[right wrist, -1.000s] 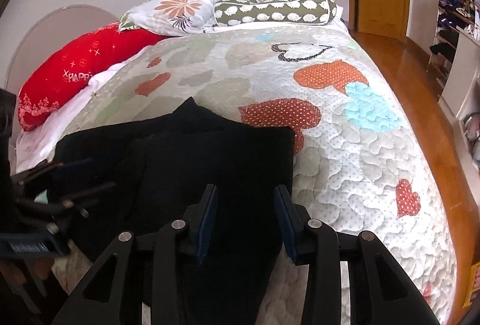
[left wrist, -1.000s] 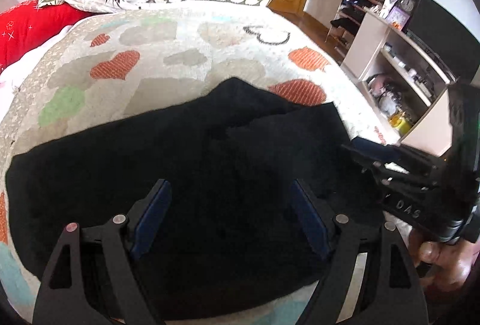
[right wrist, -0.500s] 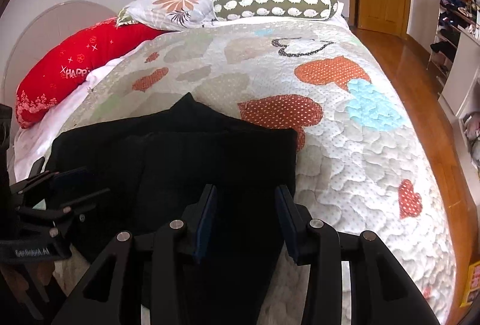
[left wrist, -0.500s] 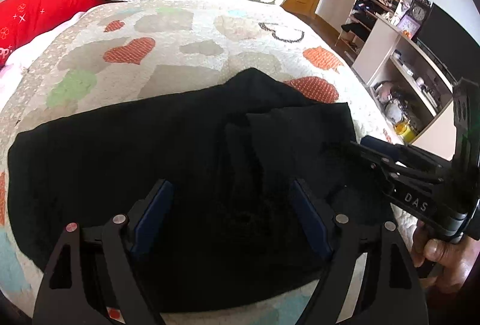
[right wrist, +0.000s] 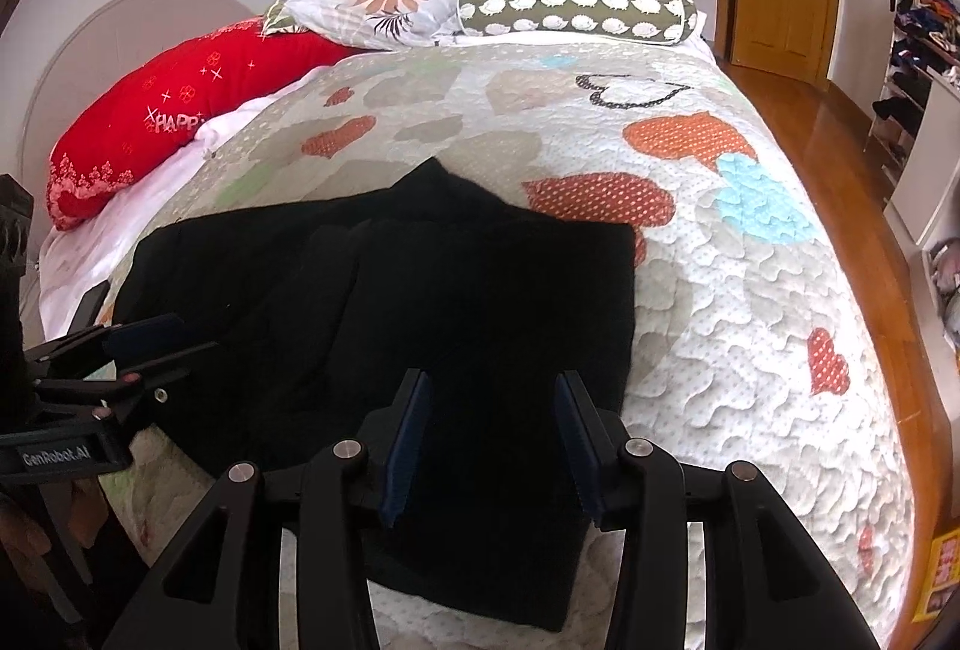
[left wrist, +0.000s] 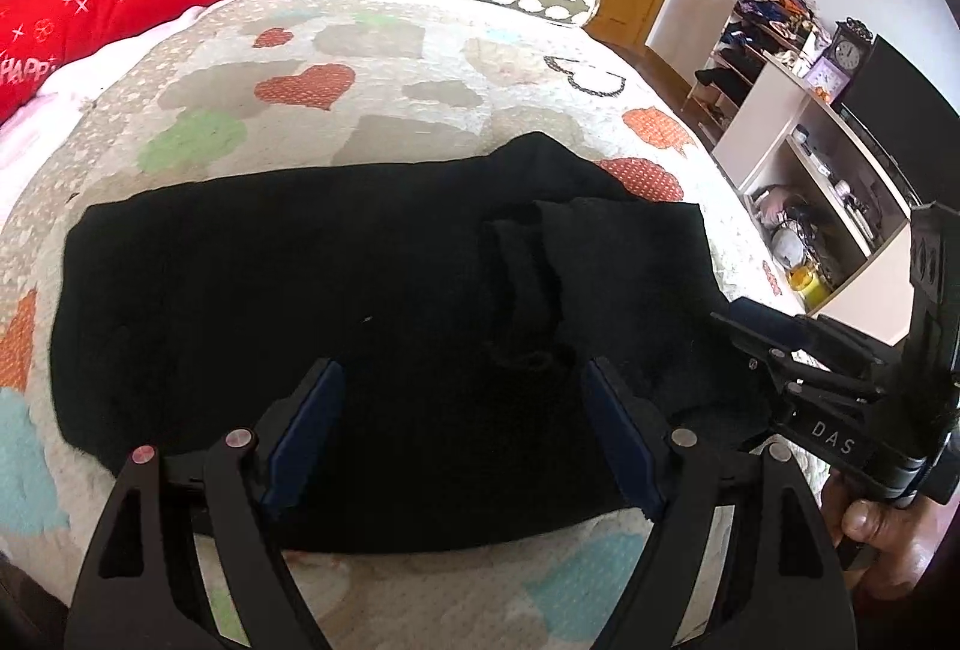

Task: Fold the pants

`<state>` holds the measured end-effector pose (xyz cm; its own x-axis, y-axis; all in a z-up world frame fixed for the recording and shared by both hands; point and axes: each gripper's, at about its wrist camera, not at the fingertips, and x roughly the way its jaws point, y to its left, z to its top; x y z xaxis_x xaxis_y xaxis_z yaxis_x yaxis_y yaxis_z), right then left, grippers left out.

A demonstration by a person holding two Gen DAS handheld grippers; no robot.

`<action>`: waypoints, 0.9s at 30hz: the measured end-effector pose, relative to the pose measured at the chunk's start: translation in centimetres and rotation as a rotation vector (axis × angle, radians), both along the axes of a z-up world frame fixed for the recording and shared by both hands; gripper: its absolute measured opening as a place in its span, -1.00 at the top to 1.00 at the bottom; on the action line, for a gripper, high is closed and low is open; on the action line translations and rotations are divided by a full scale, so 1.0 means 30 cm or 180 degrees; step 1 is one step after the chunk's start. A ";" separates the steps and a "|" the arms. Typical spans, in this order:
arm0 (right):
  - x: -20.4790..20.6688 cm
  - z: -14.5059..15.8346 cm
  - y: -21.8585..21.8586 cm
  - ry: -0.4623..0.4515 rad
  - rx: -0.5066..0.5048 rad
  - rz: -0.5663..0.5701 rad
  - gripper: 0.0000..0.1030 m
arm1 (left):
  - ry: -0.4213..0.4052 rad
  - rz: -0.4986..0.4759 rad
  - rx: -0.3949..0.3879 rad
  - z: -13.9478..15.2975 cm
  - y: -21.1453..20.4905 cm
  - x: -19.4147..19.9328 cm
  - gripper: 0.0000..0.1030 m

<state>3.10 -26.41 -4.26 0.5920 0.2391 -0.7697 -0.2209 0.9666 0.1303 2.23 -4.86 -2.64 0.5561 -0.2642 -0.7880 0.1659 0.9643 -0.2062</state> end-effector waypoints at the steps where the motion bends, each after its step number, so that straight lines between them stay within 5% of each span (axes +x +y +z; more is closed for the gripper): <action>1: -0.005 -0.003 0.004 0.0008 0.0005 0.0009 0.12 | -0.0007 0.0018 -0.0001 0.002 0.008 -0.003 -0.58; 10: -0.031 -0.047 0.025 0.0079 -0.0077 0.0064 0.07 | 0.0031 0.0119 -0.0039 -0.007 0.044 -0.017 -0.58; 27: 0.026 0.022 -0.002 -0.0047 -0.0143 -0.0021 -0.04 | -0.0017 -0.0055 0.0078 -0.006 -0.067 0.028 -0.58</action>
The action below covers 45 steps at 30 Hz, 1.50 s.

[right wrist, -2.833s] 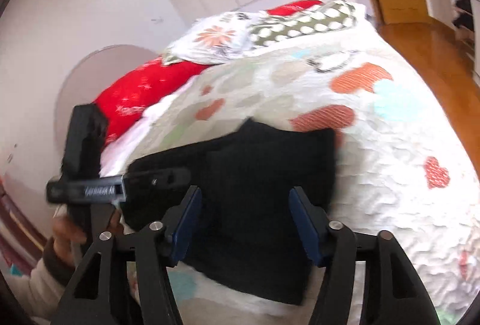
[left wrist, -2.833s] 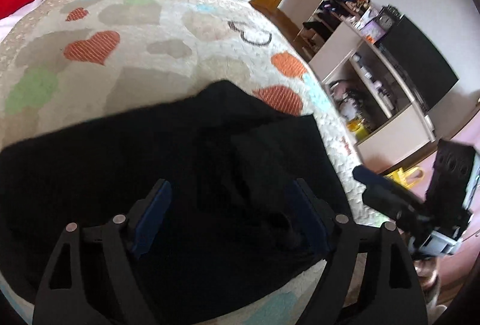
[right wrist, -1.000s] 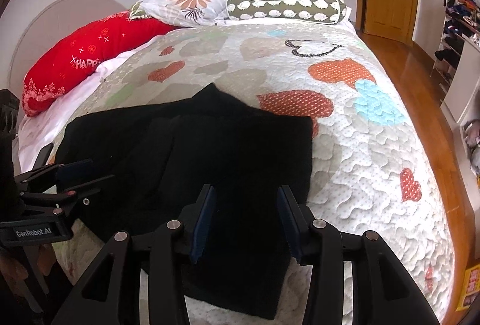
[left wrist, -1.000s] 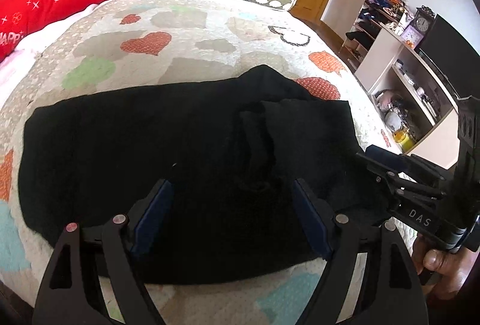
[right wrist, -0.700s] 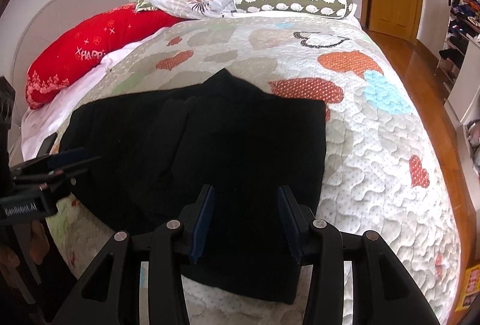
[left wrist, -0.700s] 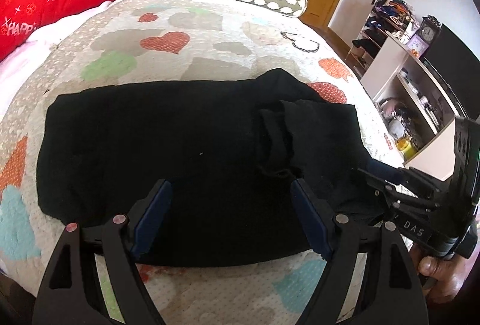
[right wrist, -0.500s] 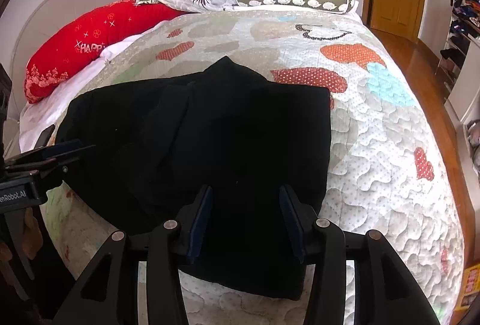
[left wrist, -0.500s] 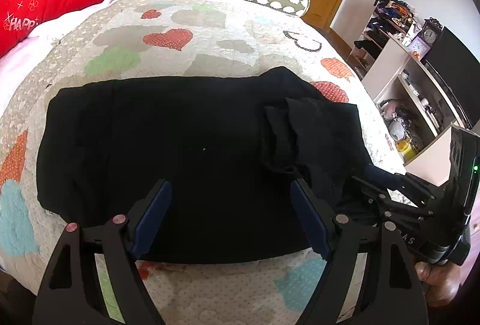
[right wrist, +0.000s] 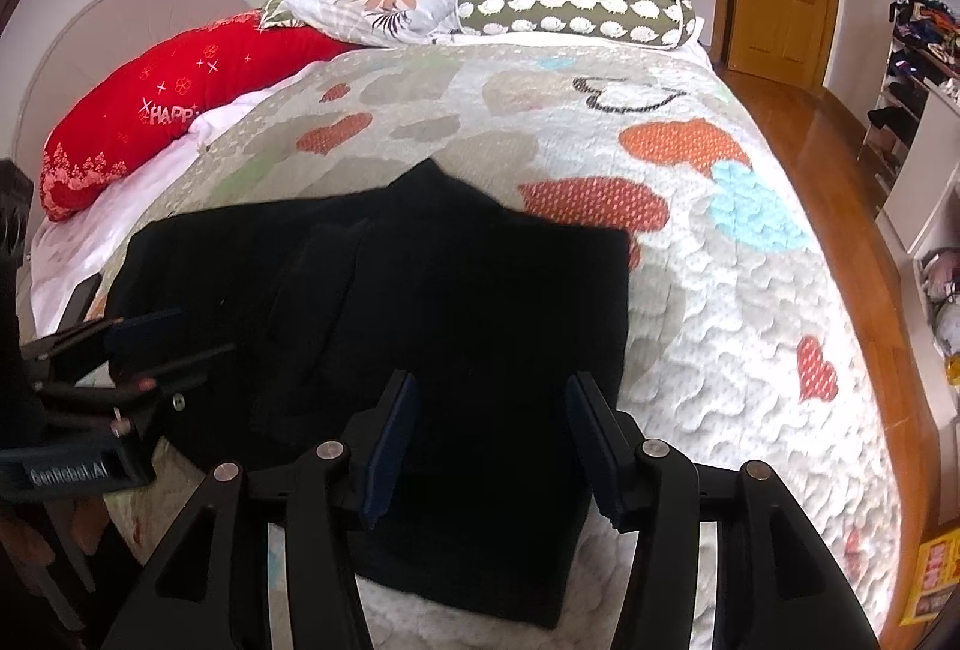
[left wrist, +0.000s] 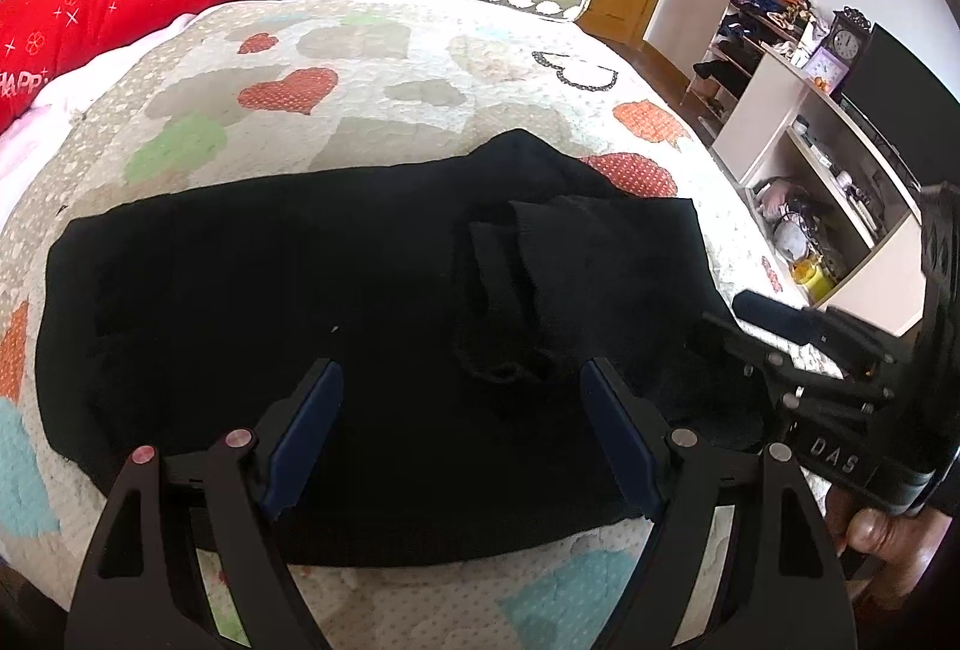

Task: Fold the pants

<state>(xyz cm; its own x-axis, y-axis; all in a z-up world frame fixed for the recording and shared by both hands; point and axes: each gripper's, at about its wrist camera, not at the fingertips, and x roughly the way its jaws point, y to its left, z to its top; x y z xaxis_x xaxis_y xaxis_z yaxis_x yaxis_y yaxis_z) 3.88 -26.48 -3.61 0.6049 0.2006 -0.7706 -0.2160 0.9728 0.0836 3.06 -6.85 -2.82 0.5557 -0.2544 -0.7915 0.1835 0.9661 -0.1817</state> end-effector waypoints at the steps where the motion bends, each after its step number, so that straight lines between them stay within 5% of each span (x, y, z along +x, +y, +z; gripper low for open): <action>1: 0.009 0.002 0.001 -0.0003 -0.0011 0.0002 -0.04 | -0.0005 0.0001 0.0009 -0.001 -0.002 0.001 -0.59; 30: 0.147 -0.068 0.028 0.0167 -0.0135 0.0041 -0.18 | 0.0066 -0.0018 0.0039 -0.056 -0.010 0.051 -0.60; 37: 0.066 0.001 0.078 -0.0015 -0.0035 0.0227 -0.18 | -0.0018 0.0139 0.0067 -0.017 0.110 -0.036 -0.60; 45: 0.072 -0.064 0.210 0.0097 -0.0215 0.0440 -0.14 | -0.0065 0.0563 -0.0183 0.028 0.331 -0.162 -0.60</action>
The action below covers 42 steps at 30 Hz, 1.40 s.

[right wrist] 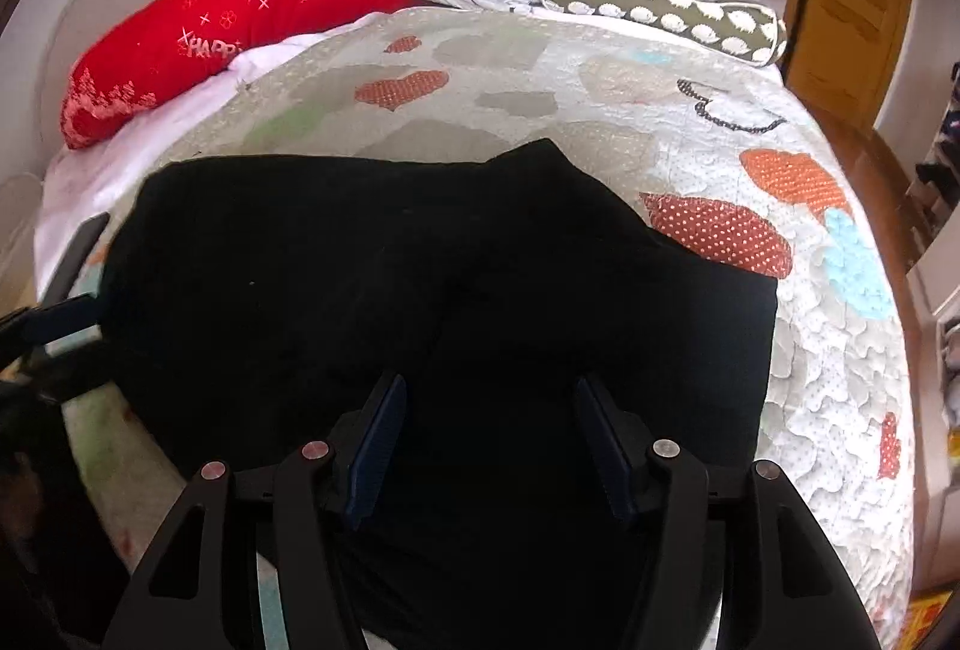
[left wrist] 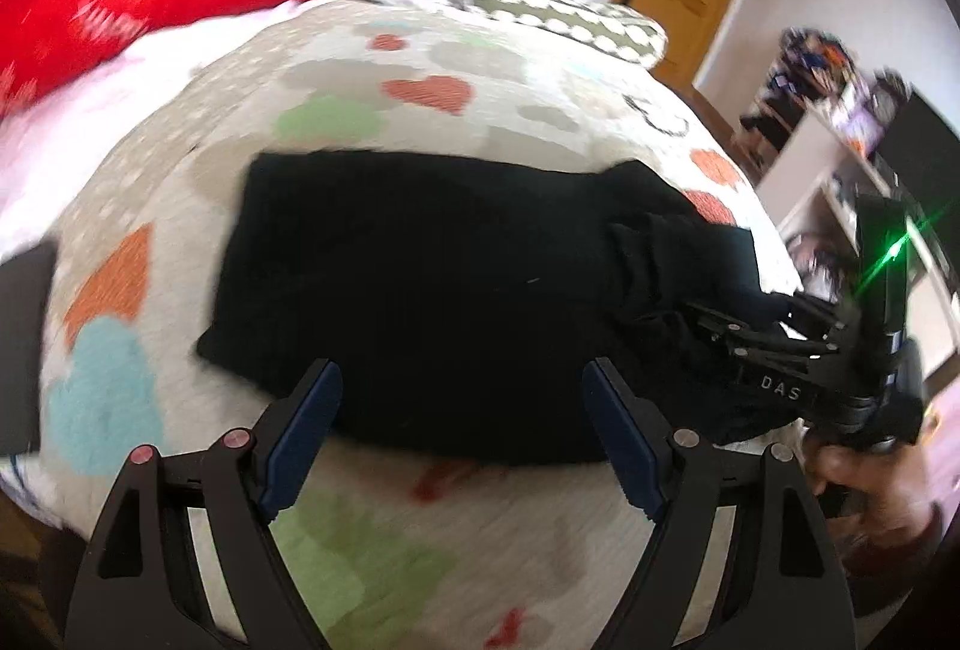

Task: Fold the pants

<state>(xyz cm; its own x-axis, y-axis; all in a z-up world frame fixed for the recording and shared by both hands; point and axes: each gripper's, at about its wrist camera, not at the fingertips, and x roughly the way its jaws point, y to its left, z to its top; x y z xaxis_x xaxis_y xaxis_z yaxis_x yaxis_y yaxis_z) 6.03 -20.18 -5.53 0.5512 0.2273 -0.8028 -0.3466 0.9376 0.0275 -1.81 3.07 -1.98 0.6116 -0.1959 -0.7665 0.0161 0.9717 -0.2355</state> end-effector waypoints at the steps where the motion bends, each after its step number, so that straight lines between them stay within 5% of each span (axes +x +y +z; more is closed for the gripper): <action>1: 0.000 0.019 -0.002 0.0004 0.0054 -0.0013 -0.14 | 0.0021 0.0071 -0.0077 -0.005 0.030 -0.014 -0.60; 11: 0.067 0.168 0.252 -0.0140 0.0544 0.0800 -0.35 | 0.0097 0.0906 -0.0684 -0.082 0.263 -0.093 -0.63; 18: 0.139 0.144 0.578 -0.0124 0.0122 0.1503 -0.47 | 0.0118 0.1020 -0.0746 -0.129 0.279 -0.050 -0.63; 25: 0.221 0.016 0.790 0.0006 -0.0235 0.1839 -0.48 | 0.0027 0.0999 -0.0794 -0.149 0.276 0.000 -0.88; 27: 0.247 -0.022 0.802 0.0104 -0.0116 0.1852 -0.45 | -0.0022 0.0990 -0.0845 -0.154 0.279 0.013 -0.97; 29: 0.270 -0.050 0.810 0.0242 0.0035 0.1802 -0.14 | -0.0072 0.1001 -0.0864 -0.154 0.282 0.020 -0.99; 32: 0.276 -0.037 0.790 0.0255 0.0168 0.1730 0.06 | -0.0138 0.0983 -0.0898 -0.151 0.284 0.029 -0.97; 34: 0.283 0.011 0.732 0.0288 0.0442 0.1689 0.24 | -0.0224 0.0940 -0.0973 -0.129 0.285 0.022 -0.31; 37: 0.281 0.119 0.622 0.0201 0.0826 0.1607 0.50 | -0.0431 0.0840 -0.0833 -0.051 0.257 0.009 0.19; 42: 0.237 0.323 0.319 -0.0207 0.1348 0.1324 0.60 | -0.0945 0.0357 -0.0679 0.153 0.106 -0.028 0.43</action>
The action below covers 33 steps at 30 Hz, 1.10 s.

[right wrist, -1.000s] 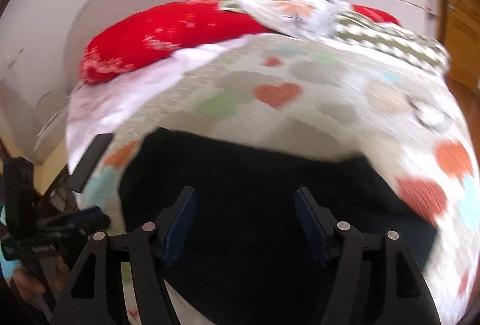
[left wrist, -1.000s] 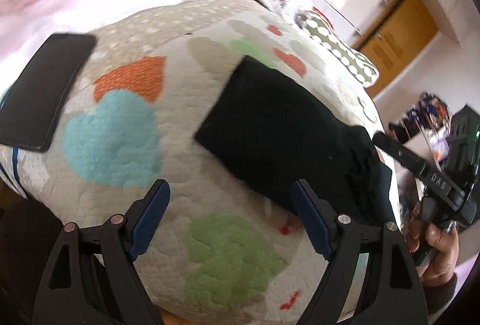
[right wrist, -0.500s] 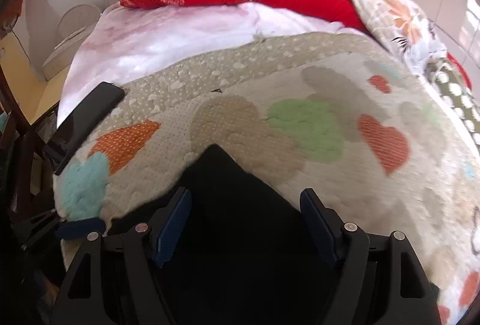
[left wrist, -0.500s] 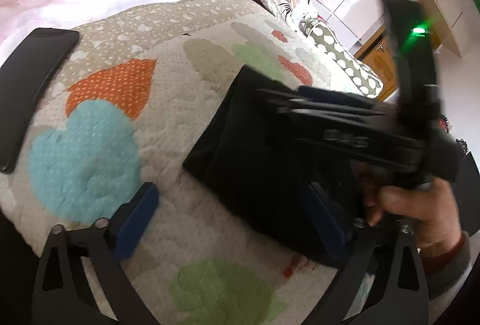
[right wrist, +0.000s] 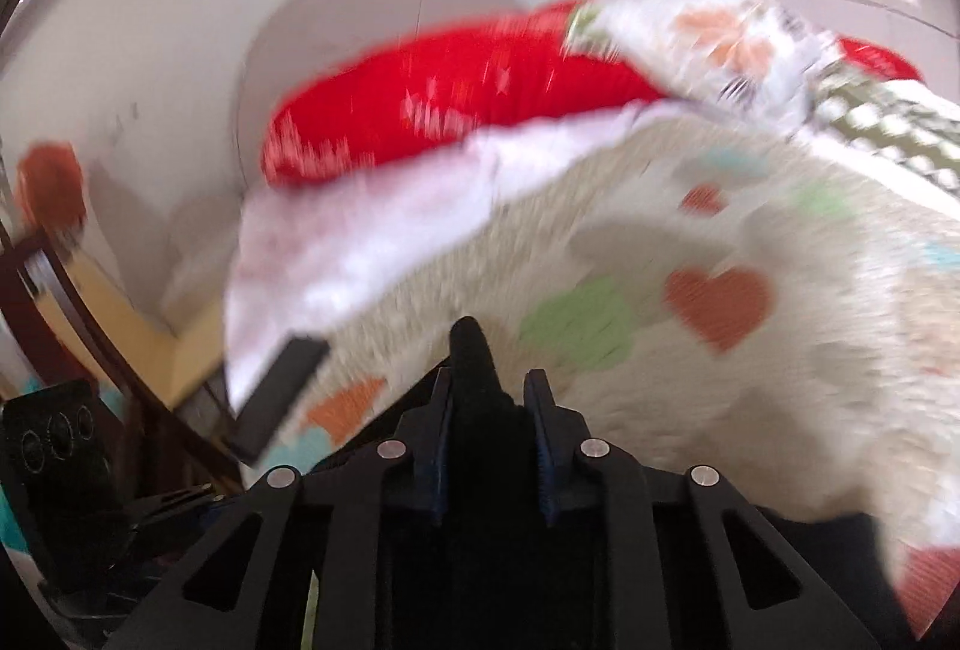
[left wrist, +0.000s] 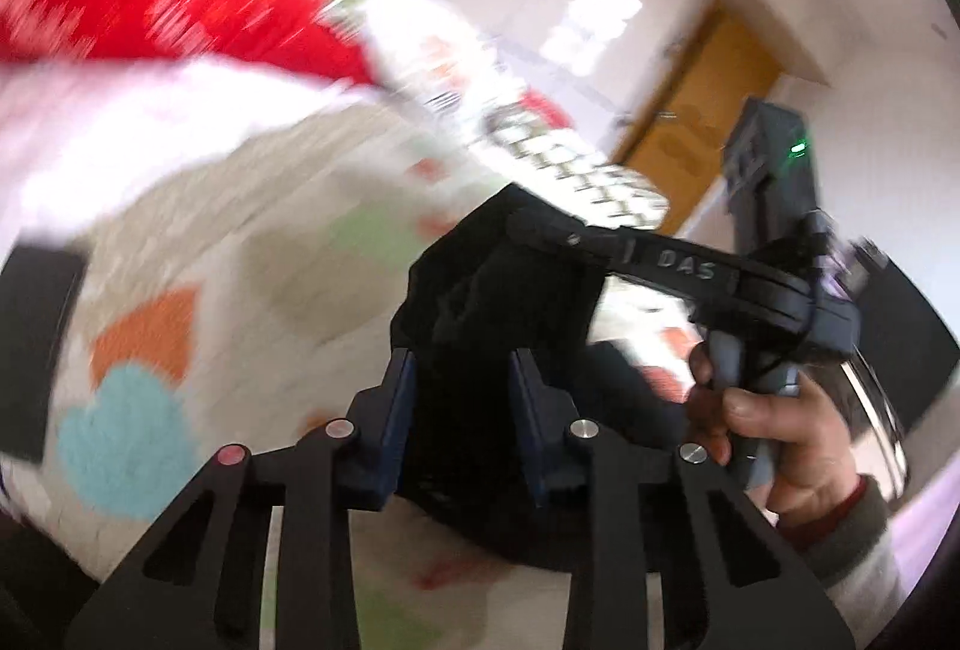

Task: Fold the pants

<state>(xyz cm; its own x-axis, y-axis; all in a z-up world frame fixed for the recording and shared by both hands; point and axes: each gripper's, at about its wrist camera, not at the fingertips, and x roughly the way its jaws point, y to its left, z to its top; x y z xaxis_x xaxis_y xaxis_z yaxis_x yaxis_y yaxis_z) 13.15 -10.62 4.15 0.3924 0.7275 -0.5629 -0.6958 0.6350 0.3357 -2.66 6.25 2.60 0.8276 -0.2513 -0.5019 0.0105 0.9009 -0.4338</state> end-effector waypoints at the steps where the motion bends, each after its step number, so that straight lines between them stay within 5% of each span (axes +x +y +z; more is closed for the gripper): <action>1: -0.013 0.027 -0.077 -0.0040 0.0096 -0.0098 0.62 | -0.0123 -0.0132 0.0075 0.041 -0.052 -0.007 0.43; 4: -0.044 0.066 -0.294 -0.0112 0.0252 -0.0457 0.73 | -0.0360 -0.0605 0.0193 0.118 -0.226 -0.014 0.43; 8: -0.071 0.001 -0.609 0.0107 0.0291 -0.1133 0.93 | -0.0267 -0.1244 0.0229 0.076 -0.481 0.030 0.43; 11: -0.103 -0.080 -0.735 0.0300 0.0082 -0.1512 0.81 | 0.0172 -0.1639 0.0350 -0.066 -0.658 0.088 0.44; 13: -0.141 -0.126 -0.805 0.0503 0.0260 -0.1583 0.70 | 0.0435 -0.1762 0.0427 -0.134 -0.698 0.095 0.44; 16: -0.193 -0.163 -0.821 0.0589 0.0381 -0.1524 -0.19 | 0.0405 -0.1819 0.0409 -0.109 -0.658 0.059 0.36; 17: -0.205 -0.176 -0.801 0.0597 0.0371 -0.1468 -0.23 | 0.0350 -0.1813 0.0430 -0.087 -0.641 0.042 0.25; 19: -0.213 -0.207 -0.739 0.0685 0.0353 -0.1331 -0.23 | 0.0121 -0.1702 0.0499 -0.028 -0.582 -0.003 -0.37; 20: -0.205 -0.225 -0.703 0.0748 0.0366 -0.1246 -0.33 | 0.0028 -0.1628 0.0538 -0.006 -0.553 -0.017 -0.44; 24: -0.178 -0.301 -0.618 0.0988 0.0388 -0.1166 -0.47 | -0.0106 -0.1272 0.0826 0.009 -0.437 -0.006 -0.46; 29: -0.152 -0.371 -0.588 0.1272 0.0829 -0.1210 -0.71 | 0.0206 -0.0983 0.0896 -0.104 -0.352 0.071 -0.46; 31: -0.157 -0.372 -0.573 0.1219 0.0741 -0.1232 -0.63 | 0.0355 -0.1011 0.0855 -0.159 -0.355 0.095 -0.46; 33: -0.160 -0.364 -0.562 0.1163 0.0619 -0.1217 0.12 | 0.0422 -0.1046 0.0819 -0.188 -0.364 0.086 -0.46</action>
<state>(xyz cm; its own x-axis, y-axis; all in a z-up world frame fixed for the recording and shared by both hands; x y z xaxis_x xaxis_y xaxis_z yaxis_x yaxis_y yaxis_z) 8.36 -27.47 -6.77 0.4532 0.6758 -0.5813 -0.2448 0.7214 0.6478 -0.08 -4.67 -3.05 0.6489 -0.3434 -0.6790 0.2739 0.9380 -0.2126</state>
